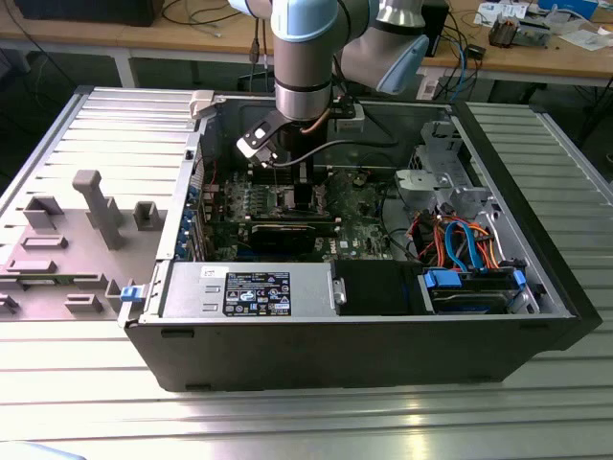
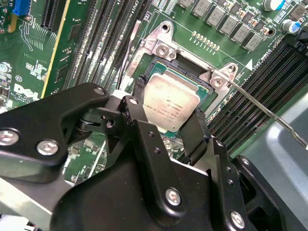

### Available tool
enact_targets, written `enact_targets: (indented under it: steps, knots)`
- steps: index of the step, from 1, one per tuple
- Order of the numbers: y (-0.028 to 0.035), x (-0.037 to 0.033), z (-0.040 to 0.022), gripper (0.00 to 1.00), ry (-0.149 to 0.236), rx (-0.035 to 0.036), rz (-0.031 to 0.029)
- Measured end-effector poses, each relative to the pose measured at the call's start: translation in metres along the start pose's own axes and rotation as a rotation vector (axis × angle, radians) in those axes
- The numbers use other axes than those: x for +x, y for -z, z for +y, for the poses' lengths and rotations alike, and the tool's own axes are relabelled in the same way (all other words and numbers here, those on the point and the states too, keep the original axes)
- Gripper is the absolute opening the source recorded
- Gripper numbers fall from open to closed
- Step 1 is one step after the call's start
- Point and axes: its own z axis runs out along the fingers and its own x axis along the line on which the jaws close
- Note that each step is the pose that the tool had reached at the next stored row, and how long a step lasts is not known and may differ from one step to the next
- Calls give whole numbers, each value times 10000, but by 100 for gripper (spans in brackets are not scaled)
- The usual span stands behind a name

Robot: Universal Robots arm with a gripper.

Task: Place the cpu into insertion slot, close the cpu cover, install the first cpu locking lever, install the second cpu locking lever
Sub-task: 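Place the cpu into insertion slot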

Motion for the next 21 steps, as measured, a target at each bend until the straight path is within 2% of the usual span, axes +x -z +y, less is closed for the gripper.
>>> enact_targets:
  steps: [2, 3, 8, 21]
  knots:
    - [-2, 0, 0, 55, 0, -3, 4]
    - [-1, 0, 0, 62, 0, -1, 1]
    - [3, 0, 1, 62, 0, -1, 1]
    - [180, -4, 11, 60, 0, 18, 0]
